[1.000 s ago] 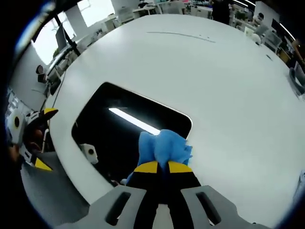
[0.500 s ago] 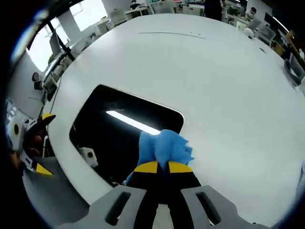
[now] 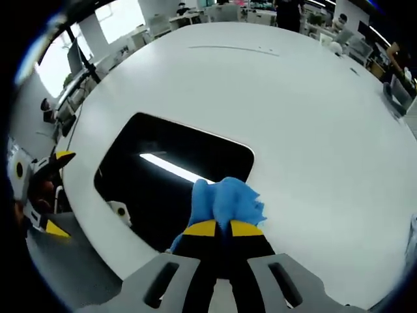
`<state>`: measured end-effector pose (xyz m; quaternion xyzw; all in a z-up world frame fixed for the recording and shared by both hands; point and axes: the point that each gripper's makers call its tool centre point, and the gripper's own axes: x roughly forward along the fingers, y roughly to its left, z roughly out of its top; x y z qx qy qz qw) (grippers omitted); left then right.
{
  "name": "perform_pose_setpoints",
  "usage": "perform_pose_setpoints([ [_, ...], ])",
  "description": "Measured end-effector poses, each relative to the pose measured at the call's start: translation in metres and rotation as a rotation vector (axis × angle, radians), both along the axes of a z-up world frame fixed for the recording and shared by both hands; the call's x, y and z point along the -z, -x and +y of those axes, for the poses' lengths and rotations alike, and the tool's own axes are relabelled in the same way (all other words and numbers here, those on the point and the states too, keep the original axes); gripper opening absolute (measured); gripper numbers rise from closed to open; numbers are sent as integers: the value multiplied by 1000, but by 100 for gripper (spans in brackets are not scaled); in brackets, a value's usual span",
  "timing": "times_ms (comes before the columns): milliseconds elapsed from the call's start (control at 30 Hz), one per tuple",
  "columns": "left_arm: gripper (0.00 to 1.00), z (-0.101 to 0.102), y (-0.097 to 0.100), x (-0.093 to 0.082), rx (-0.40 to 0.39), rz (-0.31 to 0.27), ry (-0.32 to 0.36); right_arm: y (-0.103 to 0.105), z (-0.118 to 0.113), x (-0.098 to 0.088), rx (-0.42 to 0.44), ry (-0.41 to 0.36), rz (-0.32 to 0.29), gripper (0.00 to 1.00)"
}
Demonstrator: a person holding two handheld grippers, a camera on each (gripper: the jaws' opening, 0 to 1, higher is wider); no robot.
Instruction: Wipe the mirror surface with the cleaning cloth until all visible marks leave the cleaned area.
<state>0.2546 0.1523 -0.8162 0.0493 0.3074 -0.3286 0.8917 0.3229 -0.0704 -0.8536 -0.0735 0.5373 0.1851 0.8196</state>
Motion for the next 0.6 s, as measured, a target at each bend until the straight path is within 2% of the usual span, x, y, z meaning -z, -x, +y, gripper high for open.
perform_pose_setpoints([
  [600, 98, 0, 0, 0, -5, 3, 7, 16, 2, 1, 18, -1, 4, 0],
])
